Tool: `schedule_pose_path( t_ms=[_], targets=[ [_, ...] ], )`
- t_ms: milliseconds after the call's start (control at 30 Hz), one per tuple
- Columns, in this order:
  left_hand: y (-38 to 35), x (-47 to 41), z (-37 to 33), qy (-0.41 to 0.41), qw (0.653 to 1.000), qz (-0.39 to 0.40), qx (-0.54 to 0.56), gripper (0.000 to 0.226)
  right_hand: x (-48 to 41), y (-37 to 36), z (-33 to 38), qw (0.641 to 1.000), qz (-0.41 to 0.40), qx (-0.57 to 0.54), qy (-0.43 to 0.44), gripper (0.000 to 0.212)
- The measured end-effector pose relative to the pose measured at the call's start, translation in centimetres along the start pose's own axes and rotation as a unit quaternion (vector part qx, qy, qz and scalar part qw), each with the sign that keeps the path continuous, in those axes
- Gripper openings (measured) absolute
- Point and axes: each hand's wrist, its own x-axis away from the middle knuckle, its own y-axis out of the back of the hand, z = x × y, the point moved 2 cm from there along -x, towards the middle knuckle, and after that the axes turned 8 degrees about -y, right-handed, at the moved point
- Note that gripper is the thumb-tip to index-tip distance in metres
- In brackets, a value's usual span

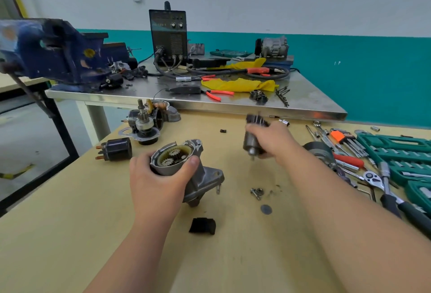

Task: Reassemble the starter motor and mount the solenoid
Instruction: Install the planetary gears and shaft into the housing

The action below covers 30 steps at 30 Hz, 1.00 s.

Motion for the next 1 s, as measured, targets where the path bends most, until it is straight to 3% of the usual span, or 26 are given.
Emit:
schedule_pose_path(
  t_ms=[67,133,233,300,367,433,500,600,667,700,767,867,933,1000],
  targets=[
    [-0.2,0.1,0.0,-0.012,1.000,0.010,-0.003,0.050,0.2,-0.2,-1.4,0.979,-0.018,0.203,0.020,0.035],
    [-0.3,0.1,0.0,-0.031,0.999,0.013,-0.005,0.050,0.2,-1.0,-2.3,0.947,-0.052,0.315,0.046,0.047],
    [-0.5,0.2,0.0,-0.048,0.999,0.020,-0.010,0.049,0.2,-0.7,-1.2,0.920,-0.139,0.342,0.135,0.057],
    [-0.4,0.3,-0.2,-0.043,0.999,0.022,-0.009,0.051,0.1,2.2,-0.3,0.877,-0.239,0.372,0.188,0.052],
    [-0.5,0.5,-0.5,-0.035,0.999,0.027,-0.001,0.053,-0.5,6.5,-0.8,0.838,-0.289,0.446,0.126,0.065],
    [-0.7,0.9,-0.9,-0.034,0.999,0.039,0.010,0.052,-0.2,9.2,-2.7,0.845,-0.221,0.486,-0.022,0.091],
    [-0.9,1.5,-1.4,-0.047,0.997,0.059,0.014,0.052,0.3,9.4,-4.5,0.849,-0.163,0.497,-0.075,0.102],
    [-1.2,2.5,-2.3,-0.079,0.993,0.088,0.018,0.053,0.5,9.8,-5.2,0.915,-0.152,0.373,-0.036,0.084],
    [-1.2,3.2,-2.7,-0.097,0.989,0.109,0.028,0.053,1.1,11.6,-5.2,0.980,-0.121,0.134,-0.079,0.061],
    [-1.3,3.4,-3.0,-0.108,0.987,0.118,0.033,0.053,1.5,12.5,-5.4,0.988,-0.093,-0.014,-0.124,0.050],
    [-1.5,3.7,-3.2,-0.118,0.984,0.130,0.039,0.053,2.4,13.7,-5.6,0.956,-0.041,-0.236,-0.172,0.033],
    [-1.8,3.9,-3.2,-0.114,0.984,0.134,0.039,0.053,3.2,14.5,-4.6,0.891,0.001,-0.435,-0.129,0.028],
    [-1.9,3.8,-3.0,-0.114,0.983,0.139,0.037,0.054,3.7,14.6,-3.6,0.852,0.033,-0.514,-0.094,0.038],
    [-1.8,3.8,-2.9,-0.117,0.982,0.142,0.037,0.053,4.2,14.7,-3.0,0.846,0.046,-0.525,-0.075,0.044]
  ],
)
